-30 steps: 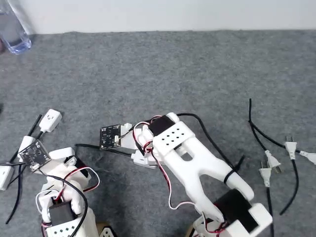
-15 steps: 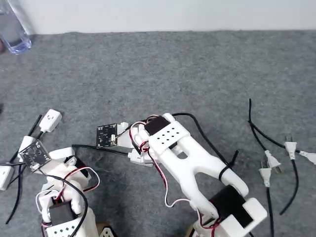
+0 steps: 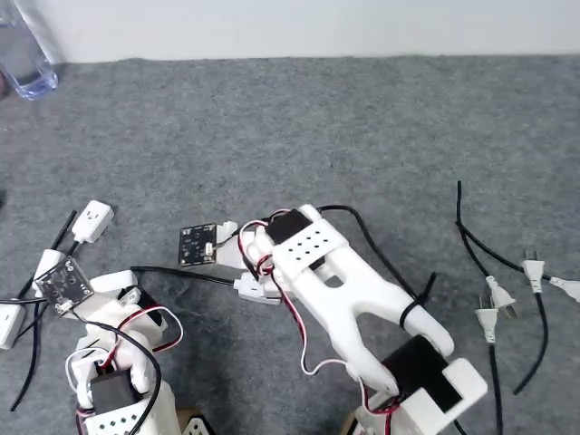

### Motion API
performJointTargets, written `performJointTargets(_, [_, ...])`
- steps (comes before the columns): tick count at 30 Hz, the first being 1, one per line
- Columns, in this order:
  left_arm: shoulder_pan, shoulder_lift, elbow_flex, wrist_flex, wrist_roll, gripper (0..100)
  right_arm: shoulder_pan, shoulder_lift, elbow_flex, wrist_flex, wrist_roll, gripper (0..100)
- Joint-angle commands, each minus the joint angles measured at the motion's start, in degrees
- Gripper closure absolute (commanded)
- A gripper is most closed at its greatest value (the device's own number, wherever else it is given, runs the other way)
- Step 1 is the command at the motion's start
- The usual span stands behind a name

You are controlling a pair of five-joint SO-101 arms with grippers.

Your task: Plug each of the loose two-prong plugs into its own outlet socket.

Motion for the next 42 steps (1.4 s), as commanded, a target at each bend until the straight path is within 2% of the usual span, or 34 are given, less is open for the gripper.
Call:
performJointTargets(1, [-0.4,-0.4,-0.1,0.2,-0.6,99,0.7,7.5,1.4,2.8,-0.6,99.1])
performJointTargets(6, [-0.4,-0.4,-0.1,0.1,-0.6,99,2.7,8.8,1.2,5.2,-0.6,99.1])
performJointTargets(26, [-0.3,-0.4,-0.1,-0.2,-0.6,99,2.7,8.0,-0.3,5.3,-0.7,99.0])
performJointTargets(29, [-0.3,-0.4,-0.1,-0.2,-0.6,99,2.7,4.3,-0.2,5.3,-3.4,98.6])
performJointTargets(31, [-0.3,-0.4,-0.1,-0.2,-0.6,99,2.6,0.5,0.0,5.3,-5.1,95.7])
performJointTargets(36, [-0.3,-0.4,-0.1,-0.2,-0.6,99,1.3,-7.3,0.1,7.5,-6.2,77.9])
performJointTargets(42, [-0.3,-0.4,-0.1,-0.2,-0.6,99,-3.8,-7.6,-0.1,8.5,-8.1,78.0])
